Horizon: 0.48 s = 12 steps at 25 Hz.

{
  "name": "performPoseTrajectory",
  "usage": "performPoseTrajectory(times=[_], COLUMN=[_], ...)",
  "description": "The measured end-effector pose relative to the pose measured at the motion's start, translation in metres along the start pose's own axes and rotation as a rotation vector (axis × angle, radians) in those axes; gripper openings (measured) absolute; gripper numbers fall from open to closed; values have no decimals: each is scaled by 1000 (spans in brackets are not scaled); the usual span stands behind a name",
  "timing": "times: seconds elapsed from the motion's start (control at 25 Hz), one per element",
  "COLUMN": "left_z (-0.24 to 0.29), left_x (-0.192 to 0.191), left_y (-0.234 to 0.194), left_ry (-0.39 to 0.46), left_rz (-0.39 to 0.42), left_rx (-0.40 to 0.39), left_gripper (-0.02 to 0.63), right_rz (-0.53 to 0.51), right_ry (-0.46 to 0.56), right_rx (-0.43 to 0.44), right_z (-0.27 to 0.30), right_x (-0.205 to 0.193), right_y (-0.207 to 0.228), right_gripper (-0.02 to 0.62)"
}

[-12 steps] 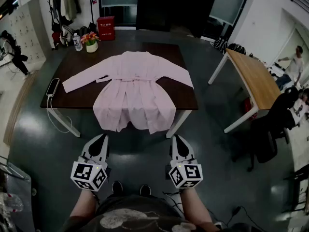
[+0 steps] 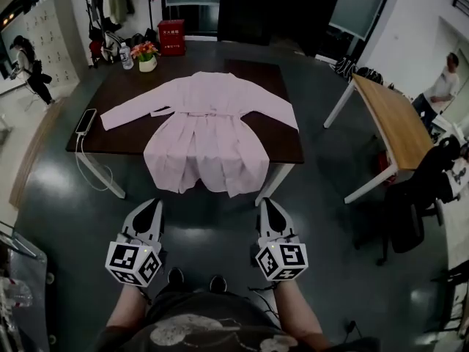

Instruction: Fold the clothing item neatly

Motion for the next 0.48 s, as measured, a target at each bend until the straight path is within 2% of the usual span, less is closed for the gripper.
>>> performPoseTrajectory(times=[0.16, 0.24, 0.4, 0.48], left_z=[-1, -1, -1, -1], left_x=[-8, -11, -13, -13], left_y=[7, 11, 15, 14], left_ry=[-4, -11, -16, -15], left_rz=[-24, -37, -25, -17], left_rx=[9, 13, 20, 31], left_gripper=[11, 11, 11, 11], right_rz=[-6, 23, 127, 102], right_ry=[-5, 1, 30, 25], right_rx=[10, 18, 136, 177], right_z=[-7, -11, -11, -8], right_x=[-2, -1, -3, -6], right_y=[6, 11, 13, 10], right_gripper=[-11, -11, -9, -9])
Point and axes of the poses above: the fingertips, and each gripper's own axes: z forward along the fingers, y to its right, x out of its top, the point moved 7 cm from there along -z, backward along the fingers, and after that the axes turned 4 degrees about x, right-handed, at the moved point
